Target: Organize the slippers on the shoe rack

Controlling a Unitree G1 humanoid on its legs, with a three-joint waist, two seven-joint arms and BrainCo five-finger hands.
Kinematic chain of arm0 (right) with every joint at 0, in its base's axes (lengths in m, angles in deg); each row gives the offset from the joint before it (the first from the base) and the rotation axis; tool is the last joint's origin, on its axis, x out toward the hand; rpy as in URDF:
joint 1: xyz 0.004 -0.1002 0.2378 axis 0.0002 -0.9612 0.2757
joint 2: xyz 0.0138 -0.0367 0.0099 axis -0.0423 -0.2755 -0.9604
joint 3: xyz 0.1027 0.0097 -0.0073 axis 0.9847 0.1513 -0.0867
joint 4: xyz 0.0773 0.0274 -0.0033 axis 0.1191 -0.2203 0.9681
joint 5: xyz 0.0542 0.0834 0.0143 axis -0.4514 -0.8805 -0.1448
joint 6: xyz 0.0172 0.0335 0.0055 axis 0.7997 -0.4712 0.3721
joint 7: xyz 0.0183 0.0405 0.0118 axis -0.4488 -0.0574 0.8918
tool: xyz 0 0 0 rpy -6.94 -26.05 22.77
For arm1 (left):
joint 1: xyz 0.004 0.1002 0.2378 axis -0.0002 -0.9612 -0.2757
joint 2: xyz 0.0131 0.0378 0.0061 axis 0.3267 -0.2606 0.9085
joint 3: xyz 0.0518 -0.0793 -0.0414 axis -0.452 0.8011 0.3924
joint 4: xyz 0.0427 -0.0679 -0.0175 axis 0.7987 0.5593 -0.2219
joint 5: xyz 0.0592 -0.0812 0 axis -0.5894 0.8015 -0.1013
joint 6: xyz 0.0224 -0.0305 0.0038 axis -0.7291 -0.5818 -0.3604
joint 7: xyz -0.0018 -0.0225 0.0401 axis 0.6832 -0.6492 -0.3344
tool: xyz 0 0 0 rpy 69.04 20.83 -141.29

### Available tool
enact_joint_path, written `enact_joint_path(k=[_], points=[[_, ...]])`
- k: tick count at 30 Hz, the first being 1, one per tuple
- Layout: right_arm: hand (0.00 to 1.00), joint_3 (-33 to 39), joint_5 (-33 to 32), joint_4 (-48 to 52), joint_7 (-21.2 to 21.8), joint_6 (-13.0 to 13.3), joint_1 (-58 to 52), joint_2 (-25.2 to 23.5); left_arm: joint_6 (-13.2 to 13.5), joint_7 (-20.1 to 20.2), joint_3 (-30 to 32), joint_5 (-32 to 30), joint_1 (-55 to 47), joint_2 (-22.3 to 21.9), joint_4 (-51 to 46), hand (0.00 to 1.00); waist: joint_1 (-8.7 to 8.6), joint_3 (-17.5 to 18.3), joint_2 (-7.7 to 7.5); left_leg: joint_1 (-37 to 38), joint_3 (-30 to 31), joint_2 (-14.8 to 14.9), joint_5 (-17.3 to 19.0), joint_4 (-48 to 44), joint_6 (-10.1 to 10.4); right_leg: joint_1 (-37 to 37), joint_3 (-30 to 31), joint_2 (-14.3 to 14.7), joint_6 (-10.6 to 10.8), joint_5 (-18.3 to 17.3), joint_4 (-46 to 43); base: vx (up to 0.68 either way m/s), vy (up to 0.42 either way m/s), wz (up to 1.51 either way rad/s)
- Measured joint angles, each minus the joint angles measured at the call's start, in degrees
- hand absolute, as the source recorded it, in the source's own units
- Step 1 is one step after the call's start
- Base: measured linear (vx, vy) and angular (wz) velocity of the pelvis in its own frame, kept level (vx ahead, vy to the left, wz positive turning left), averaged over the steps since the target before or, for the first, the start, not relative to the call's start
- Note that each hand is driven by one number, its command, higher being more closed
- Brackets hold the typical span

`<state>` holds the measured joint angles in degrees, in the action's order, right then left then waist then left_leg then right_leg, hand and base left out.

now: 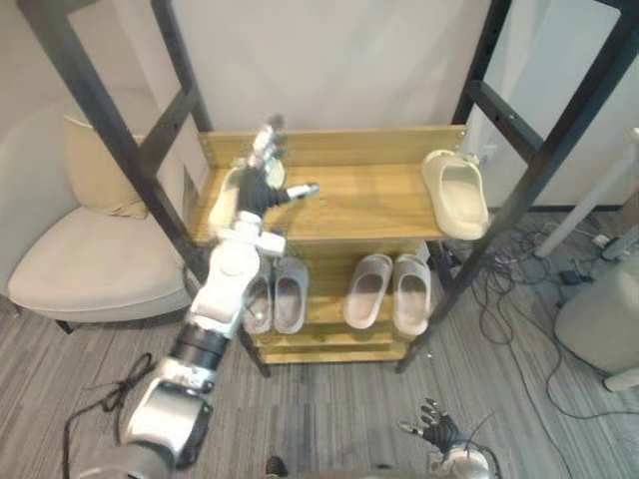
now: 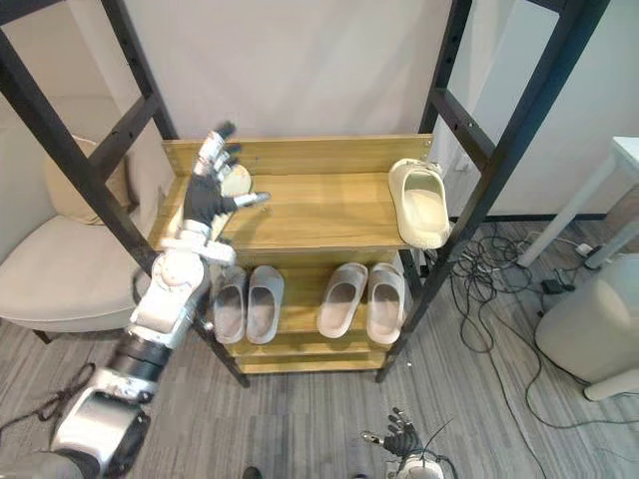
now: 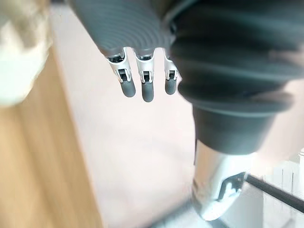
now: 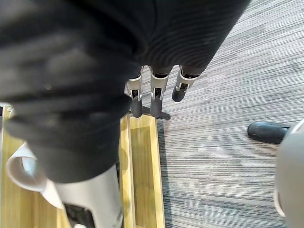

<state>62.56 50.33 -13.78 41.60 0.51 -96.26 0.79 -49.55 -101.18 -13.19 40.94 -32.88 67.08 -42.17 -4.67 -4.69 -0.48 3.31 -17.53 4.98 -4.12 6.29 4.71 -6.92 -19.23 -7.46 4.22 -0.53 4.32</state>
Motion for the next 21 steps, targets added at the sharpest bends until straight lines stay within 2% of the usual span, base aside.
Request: enact_joint_path(k=[3, 8, 14, 21], points=[[0.00, 0.15, 0.01, 0.03, 0.21, -0.14, 0.10, -0.01, -0.11, -0.89, 2.66, 0.03, 2.43, 3.67, 1.80, 0.00, -0.17, -0.04, 0.08, -1.58, -0.62, 0.05, -0.01, -0.32, -0.01, 1.99, 1.01, 0.13, 0.47, 0.84, -0.02, 0.03, 0.010, -0.12], [0.00, 0.42, 0.05, 0.07, 0.86, -0.30, 0.25, -0.01, -0.68, -0.92, 2.82, 0.13, 6.25, 9.17, 7.07, 0.00, -0.16, -0.29, 0.28, -2.41, -0.75, 0.10, -0.01, -0.35, 0.01, 3.45, 1.98, 0.19, 0.39, 0.91, 0.04, 0.04, -0.005, -0.12], [0.00, 0.41, 0.04, 0.08, 1.45, -0.34, 0.15, 0.21, -1.52, -0.60, 2.77, 0.03, 11.07, 11.78, 11.78, 0.00, -0.20, -1.25, 1.21, -3.41, -0.75, 0.19, -0.01, -0.35, 0.01, 5.02, 2.70, 0.20, 0.10, 1.09, -0.22, -0.01, 0.000, -0.06], [0.00, 0.29, 0.03, 0.62, 1.62, -0.33, 0.18, 0.20, -2.79, 0.70, 2.63, -0.67, 12.99, 15.61, 14.59, 0.00, -0.22, -2.56, 1.46, -5.39, -0.83, 0.40, -0.01, -0.34, 0.00, 7.92, 4.22, 0.30, -0.17, 1.66, -1.06, -0.05, 0.008, -0.09]])
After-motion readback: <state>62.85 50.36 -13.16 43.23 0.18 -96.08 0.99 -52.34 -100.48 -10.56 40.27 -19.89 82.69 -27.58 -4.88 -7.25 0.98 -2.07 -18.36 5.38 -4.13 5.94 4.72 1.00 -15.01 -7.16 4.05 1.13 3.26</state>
